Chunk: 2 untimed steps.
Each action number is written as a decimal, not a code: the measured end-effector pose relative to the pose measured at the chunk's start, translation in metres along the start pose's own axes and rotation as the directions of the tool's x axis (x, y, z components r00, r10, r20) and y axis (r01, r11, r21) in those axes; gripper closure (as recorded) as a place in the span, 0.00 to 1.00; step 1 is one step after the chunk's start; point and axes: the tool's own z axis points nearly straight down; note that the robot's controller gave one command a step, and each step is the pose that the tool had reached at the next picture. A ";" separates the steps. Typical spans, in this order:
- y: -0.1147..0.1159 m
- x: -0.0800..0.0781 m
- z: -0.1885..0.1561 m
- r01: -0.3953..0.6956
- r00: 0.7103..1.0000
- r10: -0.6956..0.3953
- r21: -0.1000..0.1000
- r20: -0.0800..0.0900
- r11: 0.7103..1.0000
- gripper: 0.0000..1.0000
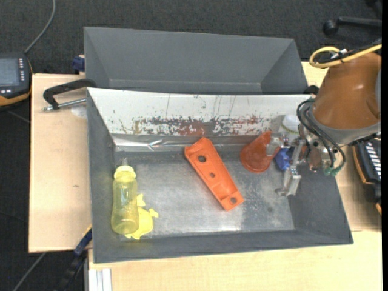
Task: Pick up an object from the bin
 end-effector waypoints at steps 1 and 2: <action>0.000 -0.002 -0.005 0.002 1.000 -0.002 0.001 0.009 1.000 0.00; 0.074 0.010 0.061 0.019 1.000 -0.019 0.000 0.007 1.000 0.00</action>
Offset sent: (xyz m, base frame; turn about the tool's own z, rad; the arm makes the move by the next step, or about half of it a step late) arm -0.0191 0.1155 -0.0990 -0.0339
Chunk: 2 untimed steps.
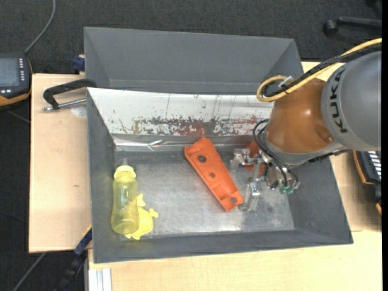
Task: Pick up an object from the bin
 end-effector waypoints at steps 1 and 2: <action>0.015 0.025 0.010 -0.061 0.998 0.061 -0.002 -0.003 0.998 0.00; 0.011 0.019 0.007 -0.041 0.999 0.041 0.000 0.005 0.999 0.00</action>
Offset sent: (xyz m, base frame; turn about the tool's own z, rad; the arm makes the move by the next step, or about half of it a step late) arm -0.0118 0.0198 -0.0079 0.0070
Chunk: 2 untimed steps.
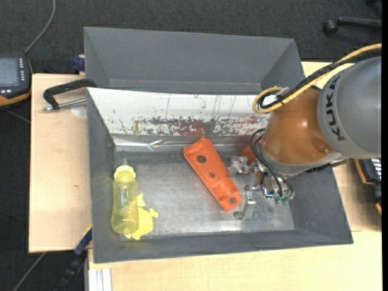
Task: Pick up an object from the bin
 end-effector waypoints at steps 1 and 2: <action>0.007 0.002 0.025 -0.206 0.979 0.206 -0.002 -0.008 0.979 0.00; 0.013 0.003 0.030 -0.064 0.998 0.064 -0.001 0.002 0.998 1.00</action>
Offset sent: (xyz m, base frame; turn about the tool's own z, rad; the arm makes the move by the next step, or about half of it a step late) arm -0.0034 0.0120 -0.0313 0.0647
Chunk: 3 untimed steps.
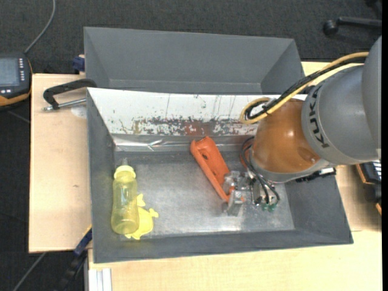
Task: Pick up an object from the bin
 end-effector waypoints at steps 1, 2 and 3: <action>0.000 0.000 0.000 0.000 1.000 0.000 0.000 0.000 1.000 1.00; 0.000 0.000 -0.002 0.001 1.000 -0.001 0.000 0.000 1.000 1.00; 0.000 0.001 -0.010 0.001 1.000 -0.001 0.000 -0.003 1.000 1.00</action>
Offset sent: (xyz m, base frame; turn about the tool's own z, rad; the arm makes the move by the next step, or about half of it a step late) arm 0.0002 0.0001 0.0125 0.0000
